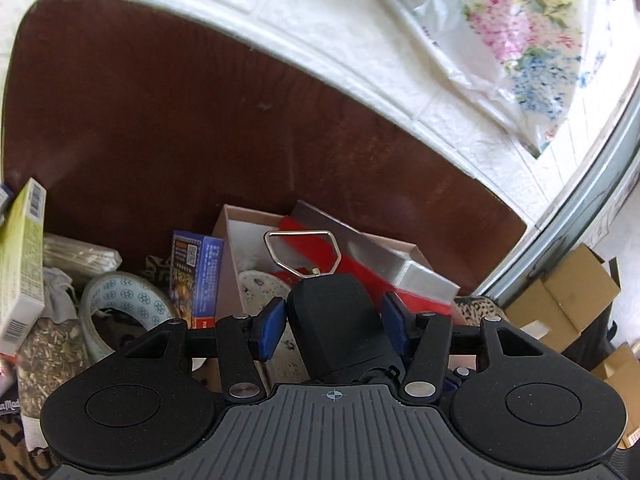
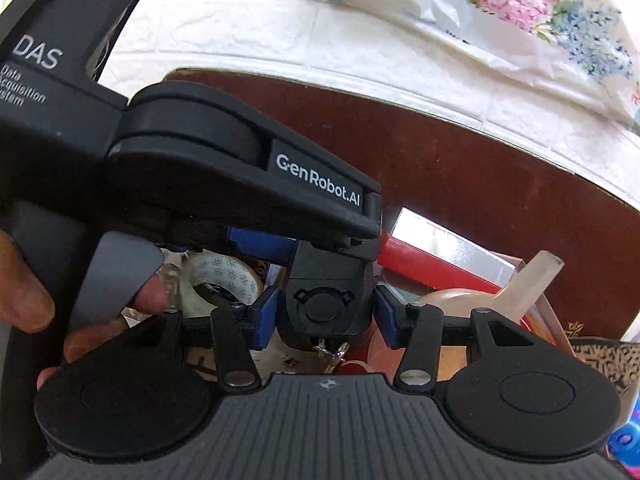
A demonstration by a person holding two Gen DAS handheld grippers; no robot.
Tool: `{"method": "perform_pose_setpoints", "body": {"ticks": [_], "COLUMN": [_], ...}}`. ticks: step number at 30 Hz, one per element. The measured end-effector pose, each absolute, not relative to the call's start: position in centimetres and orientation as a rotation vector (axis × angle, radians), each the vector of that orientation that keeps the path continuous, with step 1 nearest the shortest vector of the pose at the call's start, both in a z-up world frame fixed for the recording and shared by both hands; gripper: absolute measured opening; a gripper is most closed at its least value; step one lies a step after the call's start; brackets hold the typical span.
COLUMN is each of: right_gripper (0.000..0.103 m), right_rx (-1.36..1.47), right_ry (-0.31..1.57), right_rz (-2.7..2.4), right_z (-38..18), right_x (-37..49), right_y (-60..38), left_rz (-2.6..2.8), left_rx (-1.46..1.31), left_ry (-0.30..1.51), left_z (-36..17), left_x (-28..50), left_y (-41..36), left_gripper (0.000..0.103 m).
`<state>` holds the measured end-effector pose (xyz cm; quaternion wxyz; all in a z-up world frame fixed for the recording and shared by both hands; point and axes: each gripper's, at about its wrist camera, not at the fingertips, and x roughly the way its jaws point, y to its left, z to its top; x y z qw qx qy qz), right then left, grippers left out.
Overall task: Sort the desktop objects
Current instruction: 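Carry the black keychain pouch toward the cardboard box with the left tool, then open the left tool to drop the keychain pouch into the box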
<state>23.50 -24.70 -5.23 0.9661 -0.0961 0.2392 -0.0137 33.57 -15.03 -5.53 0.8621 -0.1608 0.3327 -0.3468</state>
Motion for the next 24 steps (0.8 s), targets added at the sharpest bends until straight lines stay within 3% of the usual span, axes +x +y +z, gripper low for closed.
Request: {"method": "perform_pose_setpoints", "body": {"ticks": [2,3,5,6,8,10,12,17,24], "right_gripper": [0.055,0.055,0.056,0.061,0.066,0.072,0.086,0.099,0.103], "right_rx": [-0.226,-0.238,-0.255,-0.255,-0.263,-0.281,-0.300,-0.307,-0.374], "right_ry": [0.486,0.480,0.477,0.473,0.456,0.421,0.388,0.330,0.310], "right_rz": [-0.032,-0.034,-0.042,-0.043,-0.048,-0.054,-0.066,-0.077,-0.097], "right_z": [-5.5,-5.7,-5.8,-5.8,-5.8,-5.7,-5.5,-4.7,-3.8], "right_x": [23.7,23.6,23.5,23.4,22.9,22.2,21.5,19.5,16.2], "right_y": [-24.4,-24.3,-24.1,-24.0,-23.8,-23.6,-23.3,-22.6,-20.7], "left_rz": [-0.721,-0.722,-0.706,-0.700,-0.672,-0.647,-0.624,-0.612,-0.599], "left_rx": [-0.340,-0.345,-0.343,-0.339,-0.339,-0.346,-0.350,-0.346,-0.250], "left_ry": [0.713,0.716,0.716,0.709,0.681,0.654,0.654,0.674,0.686], "left_z": [-5.8,-6.0,-5.9,-5.8,-5.3,-4.9,-4.5,-3.8,-3.6], "left_x": [33.7,33.7,33.6,33.4,32.9,32.5,32.2,30.5,26.4], "left_y": [-15.0,-14.8,-14.6,-14.4,-13.9,-13.2,-12.4,-10.8,-9.5], "left_gripper": [0.056,0.066,0.072,0.083,0.094,0.098,0.103,0.103,0.103]}}
